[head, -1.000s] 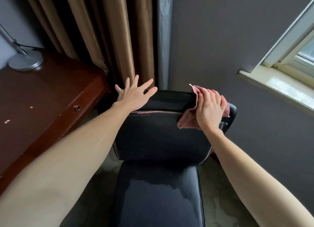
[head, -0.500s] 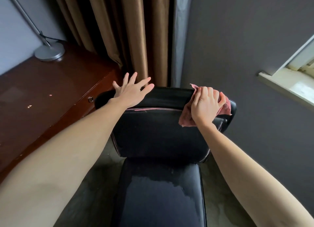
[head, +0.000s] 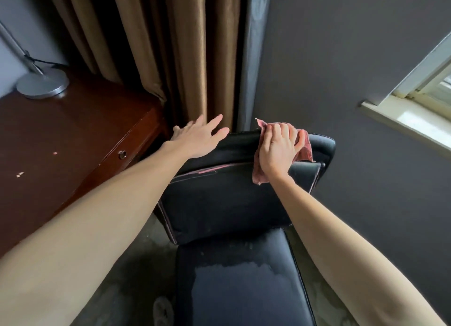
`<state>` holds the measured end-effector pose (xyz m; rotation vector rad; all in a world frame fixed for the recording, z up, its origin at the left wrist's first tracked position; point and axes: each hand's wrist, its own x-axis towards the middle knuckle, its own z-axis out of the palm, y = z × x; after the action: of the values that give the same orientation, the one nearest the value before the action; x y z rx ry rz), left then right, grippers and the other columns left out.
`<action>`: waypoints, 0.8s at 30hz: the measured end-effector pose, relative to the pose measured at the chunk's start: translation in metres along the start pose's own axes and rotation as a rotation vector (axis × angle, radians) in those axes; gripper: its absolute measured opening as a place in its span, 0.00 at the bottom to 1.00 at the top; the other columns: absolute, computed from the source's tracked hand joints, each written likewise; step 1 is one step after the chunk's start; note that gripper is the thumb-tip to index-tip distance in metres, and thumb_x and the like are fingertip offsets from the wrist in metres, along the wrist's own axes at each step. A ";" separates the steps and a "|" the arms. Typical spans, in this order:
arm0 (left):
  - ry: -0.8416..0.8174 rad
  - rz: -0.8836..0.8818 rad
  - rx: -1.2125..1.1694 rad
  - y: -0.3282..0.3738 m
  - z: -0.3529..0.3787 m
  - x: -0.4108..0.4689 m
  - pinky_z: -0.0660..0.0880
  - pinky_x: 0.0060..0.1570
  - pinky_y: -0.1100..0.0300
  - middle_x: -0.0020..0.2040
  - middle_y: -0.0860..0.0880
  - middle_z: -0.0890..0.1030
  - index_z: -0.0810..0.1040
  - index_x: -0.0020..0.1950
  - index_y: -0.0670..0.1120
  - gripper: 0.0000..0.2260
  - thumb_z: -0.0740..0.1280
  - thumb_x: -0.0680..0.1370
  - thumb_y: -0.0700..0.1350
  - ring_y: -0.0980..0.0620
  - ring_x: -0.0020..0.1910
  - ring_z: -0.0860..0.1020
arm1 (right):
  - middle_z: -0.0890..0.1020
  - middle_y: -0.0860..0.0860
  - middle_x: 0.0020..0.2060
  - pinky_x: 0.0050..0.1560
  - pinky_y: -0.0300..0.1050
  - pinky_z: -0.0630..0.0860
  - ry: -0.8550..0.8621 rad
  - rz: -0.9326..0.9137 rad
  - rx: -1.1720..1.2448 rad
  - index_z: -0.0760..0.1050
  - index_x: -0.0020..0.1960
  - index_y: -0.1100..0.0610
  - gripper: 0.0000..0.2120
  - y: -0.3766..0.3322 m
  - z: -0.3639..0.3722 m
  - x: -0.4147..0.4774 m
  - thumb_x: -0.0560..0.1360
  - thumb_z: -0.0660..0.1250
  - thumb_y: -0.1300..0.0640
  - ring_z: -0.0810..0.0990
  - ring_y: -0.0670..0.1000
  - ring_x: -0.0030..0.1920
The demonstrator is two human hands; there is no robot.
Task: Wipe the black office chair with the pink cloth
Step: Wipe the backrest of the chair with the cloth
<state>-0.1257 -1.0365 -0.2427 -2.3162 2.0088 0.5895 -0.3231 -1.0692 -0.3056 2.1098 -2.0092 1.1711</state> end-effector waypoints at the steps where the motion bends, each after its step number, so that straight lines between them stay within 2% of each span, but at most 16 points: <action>1: -0.005 0.036 -0.017 0.002 0.000 0.003 0.52 0.73 0.38 0.82 0.47 0.50 0.46 0.79 0.65 0.28 0.43 0.80 0.69 0.41 0.79 0.55 | 0.79 0.49 0.55 0.73 0.56 0.51 -0.003 0.022 0.010 0.77 0.52 0.54 0.20 -0.004 0.001 -0.004 0.81 0.47 0.51 0.70 0.54 0.65; 3: -0.018 0.094 -0.041 0.006 0.002 0.006 0.52 0.73 0.39 0.82 0.47 0.51 0.45 0.80 0.63 0.29 0.43 0.80 0.69 0.42 0.79 0.55 | 0.75 0.48 0.66 0.76 0.53 0.43 -0.027 0.087 0.037 0.77 0.60 0.52 0.20 -0.014 0.004 -0.009 0.82 0.48 0.51 0.62 0.52 0.74; 6: -0.012 0.103 -0.061 -0.002 0.004 0.006 0.55 0.72 0.40 0.81 0.46 0.54 0.47 0.80 0.61 0.32 0.43 0.78 0.71 0.41 0.78 0.57 | 0.62 0.49 0.77 0.75 0.47 0.36 -0.065 0.181 0.085 0.66 0.74 0.50 0.23 -0.035 0.009 -0.017 0.82 0.47 0.50 0.50 0.51 0.79; 10: -0.005 0.107 -0.031 -0.012 0.004 0.002 0.55 0.71 0.39 0.80 0.43 0.57 0.48 0.81 0.59 0.36 0.44 0.76 0.74 0.40 0.77 0.58 | 0.49 0.54 0.80 0.75 0.46 0.34 -0.059 0.292 0.213 0.51 0.80 0.54 0.26 -0.059 0.014 -0.035 0.83 0.49 0.50 0.42 0.53 0.79; 14: 0.004 0.115 -0.032 -0.007 0.005 0.002 0.52 0.73 0.35 0.78 0.42 0.61 0.50 0.81 0.58 0.37 0.44 0.76 0.74 0.39 0.76 0.60 | 0.43 0.56 0.79 0.77 0.47 0.38 0.016 0.392 0.375 0.42 0.80 0.59 0.30 -0.061 0.019 -0.056 0.84 0.53 0.52 0.40 0.50 0.78; 17: 0.006 0.110 -0.040 -0.006 0.007 0.004 0.51 0.74 0.35 0.77 0.42 0.65 0.52 0.81 0.57 0.38 0.43 0.75 0.75 0.39 0.75 0.62 | 0.42 0.57 0.79 0.78 0.49 0.42 0.004 0.527 0.427 0.40 0.79 0.61 0.33 -0.053 0.024 -0.070 0.83 0.55 0.53 0.42 0.52 0.79; 19: 0.003 0.117 -0.044 -0.005 0.007 0.005 0.50 0.73 0.34 0.76 0.42 0.67 0.52 0.80 0.57 0.38 0.43 0.75 0.75 0.39 0.75 0.63 | 0.45 0.56 0.80 0.78 0.50 0.47 0.048 0.617 0.467 0.40 0.80 0.60 0.35 -0.054 0.021 -0.069 0.82 0.57 0.52 0.48 0.53 0.79; 22: -0.004 0.124 -0.050 -0.003 0.006 0.006 0.49 0.74 0.34 0.75 0.43 0.67 0.53 0.80 0.57 0.38 0.43 0.75 0.75 0.40 0.75 0.63 | 0.56 0.52 0.78 0.76 0.53 0.56 0.098 0.843 0.549 0.42 0.80 0.52 0.37 -0.049 0.009 -0.056 0.79 0.61 0.51 0.62 0.54 0.74; 24: -0.005 0.128 -0.053 0.000 0.006 0.006 0.48 0.74 0.35 0.76 0.44 0.67 0.53 0.80 0.58 0.38 0.43 0.75 0.75 0.41 0.75 0.62 | 0.63 0.54 0.74 0.73 0.54 0.60 0.101 0.896 0.535 0.49 0.79 0.53 0.34 -0.036 -0.001 -0.048 0.79 0.60 0.51 0.69 0.55 0.69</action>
<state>-0.1264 -1.0404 -0.2496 -2.2240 2.1775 0.6617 -0.2874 -1.0206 -0.3121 1.1409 -2.9330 2.0404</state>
